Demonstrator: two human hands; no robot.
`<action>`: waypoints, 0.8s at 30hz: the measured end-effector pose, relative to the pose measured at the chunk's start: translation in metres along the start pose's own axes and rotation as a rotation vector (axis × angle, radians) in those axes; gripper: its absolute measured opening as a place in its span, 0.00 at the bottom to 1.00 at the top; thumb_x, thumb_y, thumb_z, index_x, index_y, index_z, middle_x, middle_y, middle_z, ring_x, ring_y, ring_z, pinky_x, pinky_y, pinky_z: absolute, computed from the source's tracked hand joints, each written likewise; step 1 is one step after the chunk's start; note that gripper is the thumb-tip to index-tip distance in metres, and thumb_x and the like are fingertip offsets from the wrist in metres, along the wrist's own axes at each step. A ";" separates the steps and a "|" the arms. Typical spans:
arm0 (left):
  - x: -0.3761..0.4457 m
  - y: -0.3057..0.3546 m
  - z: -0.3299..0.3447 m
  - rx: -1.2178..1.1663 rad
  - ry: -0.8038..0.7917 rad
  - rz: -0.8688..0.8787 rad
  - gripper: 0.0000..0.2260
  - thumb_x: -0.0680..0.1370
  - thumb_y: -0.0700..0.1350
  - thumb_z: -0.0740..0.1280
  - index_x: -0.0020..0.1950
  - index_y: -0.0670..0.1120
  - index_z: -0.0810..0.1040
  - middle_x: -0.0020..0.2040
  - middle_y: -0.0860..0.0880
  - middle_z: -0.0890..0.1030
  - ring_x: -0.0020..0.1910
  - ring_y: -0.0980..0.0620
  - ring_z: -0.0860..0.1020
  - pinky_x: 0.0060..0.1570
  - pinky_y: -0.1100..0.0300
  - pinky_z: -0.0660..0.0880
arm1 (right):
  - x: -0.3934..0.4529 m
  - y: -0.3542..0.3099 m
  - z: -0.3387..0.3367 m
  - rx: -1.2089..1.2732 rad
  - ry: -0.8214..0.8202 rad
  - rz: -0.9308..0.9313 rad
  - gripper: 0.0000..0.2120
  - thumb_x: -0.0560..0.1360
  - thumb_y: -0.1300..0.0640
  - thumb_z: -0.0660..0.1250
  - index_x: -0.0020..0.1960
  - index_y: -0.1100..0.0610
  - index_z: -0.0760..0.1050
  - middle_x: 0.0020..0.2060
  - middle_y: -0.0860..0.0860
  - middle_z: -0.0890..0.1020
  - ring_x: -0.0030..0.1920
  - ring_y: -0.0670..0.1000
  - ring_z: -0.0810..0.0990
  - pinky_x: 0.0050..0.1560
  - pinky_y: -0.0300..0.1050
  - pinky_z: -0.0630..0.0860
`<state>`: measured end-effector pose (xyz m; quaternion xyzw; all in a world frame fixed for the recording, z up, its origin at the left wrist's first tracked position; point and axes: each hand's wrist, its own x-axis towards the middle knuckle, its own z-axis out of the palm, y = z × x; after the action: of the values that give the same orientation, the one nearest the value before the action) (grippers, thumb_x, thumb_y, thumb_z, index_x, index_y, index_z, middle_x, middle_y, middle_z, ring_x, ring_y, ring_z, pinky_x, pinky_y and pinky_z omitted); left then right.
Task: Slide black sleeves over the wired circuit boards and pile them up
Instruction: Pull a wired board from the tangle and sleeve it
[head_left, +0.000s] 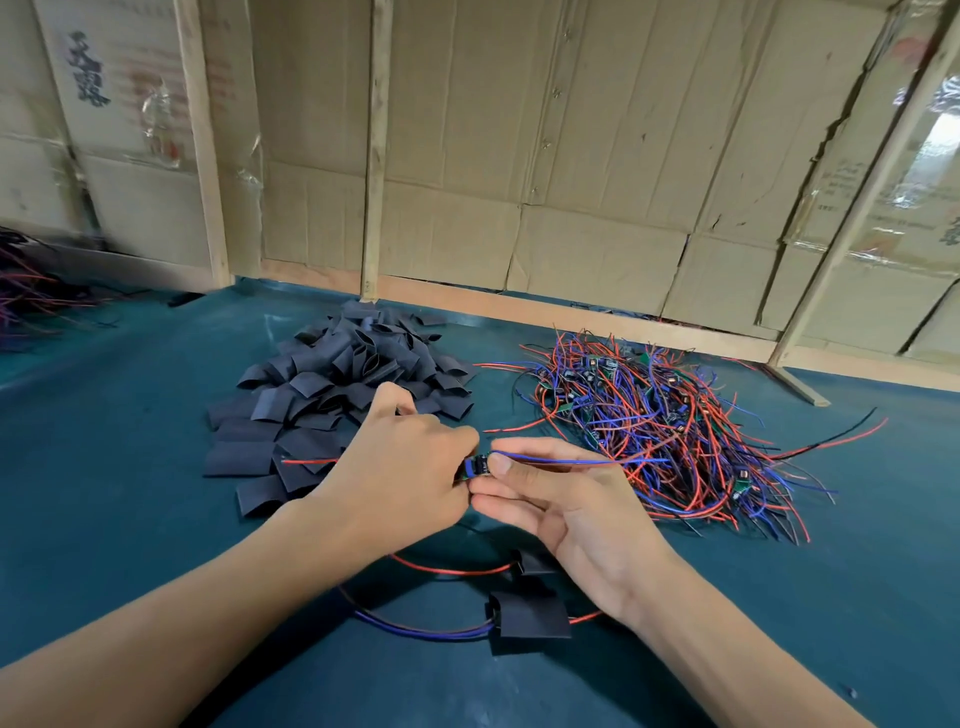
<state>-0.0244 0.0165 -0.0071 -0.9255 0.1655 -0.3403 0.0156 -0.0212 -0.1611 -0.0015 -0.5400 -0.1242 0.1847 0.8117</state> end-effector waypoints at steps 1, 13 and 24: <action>0.000 0.001 0.000 0.004 -0.009 -0.009 0.07 0.64 0.42 0.62 0.30 0.48 0.64 0.21 0.50 0.68 0.21 0.44 0.64 0.45 0.49 0.67 | 0.000 0.000 0.000 0.001 0.003 -0.002 0.11 0.63 0.66 0.77 0.45 0.64 0.85 0.41 0.65 0.84 0.43 0.62 0.86 0.44 0.50 0.83; 0.003 0.012 -0.004 0.004 0.052 -0.087 0.07 0.69 0.47 0.60 0.35 0.45 0.73 0.22 0.52 0.71 0.21 0.47 0.69 0.41 0.51 0.72 | -0.003 -0.001 0.005 0.102 0.092 0.051 0.17 0.61 0.65 0.77 0.49 0.65 0.79 0.40 0.61 0.85 0.35 0.53 0.85 0.34 0.43 0.81; -0.011 0.006 0.004 -0.693 -0.312 -0.176 0.24 0.70 0.58 0.65 0.61 0.64 0.57 0.52 0.62 0.72 0.51 0.58 0.72 0.51 0.64 0.68 | 0.002 0.006 -0.001 -0.083 0.145 -0.154 0.06 0.64 0.67 0.76 0.37 0.63 0.80 0.32 0.61 0.80 0.34 0.55 0.81 0.34 0.45 0.79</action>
<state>-0.0311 0.0141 -0.0181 -0.9272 0.1863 -0.1195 -0.3020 -0.0198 -0.1592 -0.0076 -0.5742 -0.1138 0.0772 0.8071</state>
